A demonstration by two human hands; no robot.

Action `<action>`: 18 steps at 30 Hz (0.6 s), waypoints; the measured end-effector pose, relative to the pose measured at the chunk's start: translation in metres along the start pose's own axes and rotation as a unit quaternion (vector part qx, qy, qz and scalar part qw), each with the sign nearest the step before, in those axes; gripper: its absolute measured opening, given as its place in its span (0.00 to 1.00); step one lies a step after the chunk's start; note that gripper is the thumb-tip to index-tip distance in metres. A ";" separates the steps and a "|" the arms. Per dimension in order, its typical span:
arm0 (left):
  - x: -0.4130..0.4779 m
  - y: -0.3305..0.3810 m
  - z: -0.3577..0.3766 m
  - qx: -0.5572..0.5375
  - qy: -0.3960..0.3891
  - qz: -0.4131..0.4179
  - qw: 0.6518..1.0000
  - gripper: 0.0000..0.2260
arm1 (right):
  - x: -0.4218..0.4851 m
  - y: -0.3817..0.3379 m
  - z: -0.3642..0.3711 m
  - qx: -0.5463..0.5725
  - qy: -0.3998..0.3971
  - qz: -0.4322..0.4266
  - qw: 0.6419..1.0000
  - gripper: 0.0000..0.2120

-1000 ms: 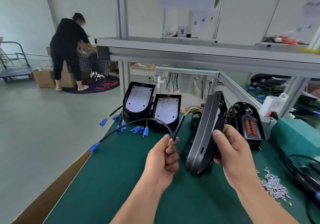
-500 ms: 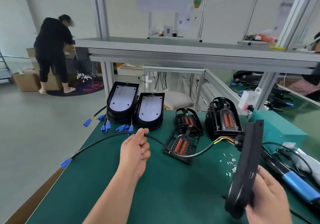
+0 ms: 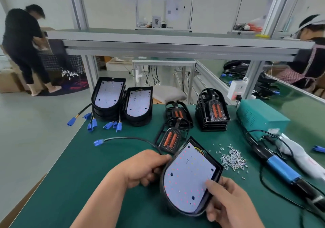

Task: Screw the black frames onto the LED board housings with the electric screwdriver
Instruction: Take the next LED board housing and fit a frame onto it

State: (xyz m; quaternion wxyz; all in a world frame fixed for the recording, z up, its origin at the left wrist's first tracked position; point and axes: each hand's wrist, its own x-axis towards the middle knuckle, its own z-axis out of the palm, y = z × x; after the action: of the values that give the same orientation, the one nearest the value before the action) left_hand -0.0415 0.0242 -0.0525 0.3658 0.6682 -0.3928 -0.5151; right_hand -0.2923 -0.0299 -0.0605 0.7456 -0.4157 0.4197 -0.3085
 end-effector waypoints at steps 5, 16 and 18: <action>-0.008 0.003 -0.001 0.042 0.024 0.011 0.999 0.28 | -0.007 0.002 0.005 0.027 -0.019 0.032 0.999 0.24; -0.028 0.010 -0.021 0.010 -0.025 0.109 0.994 0.26 | -0.020 0.008 0.003 0.018 -0.061 0.050 0.997 0.23; -0.027 0.010 -0.020 0.025 -0.021 0.105 0.994 0.26 | -0.018 0.007 0.002 0.010 -0.063 0.048 0.997 0.24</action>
State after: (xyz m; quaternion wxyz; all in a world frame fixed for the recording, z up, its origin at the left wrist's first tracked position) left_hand -0.0274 0.0456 -0.0284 0.3931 0.6212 -0.4809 -0.4778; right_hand -0.2984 -0.0111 -0.0592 0.7886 -0.4064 0.3879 -0.2499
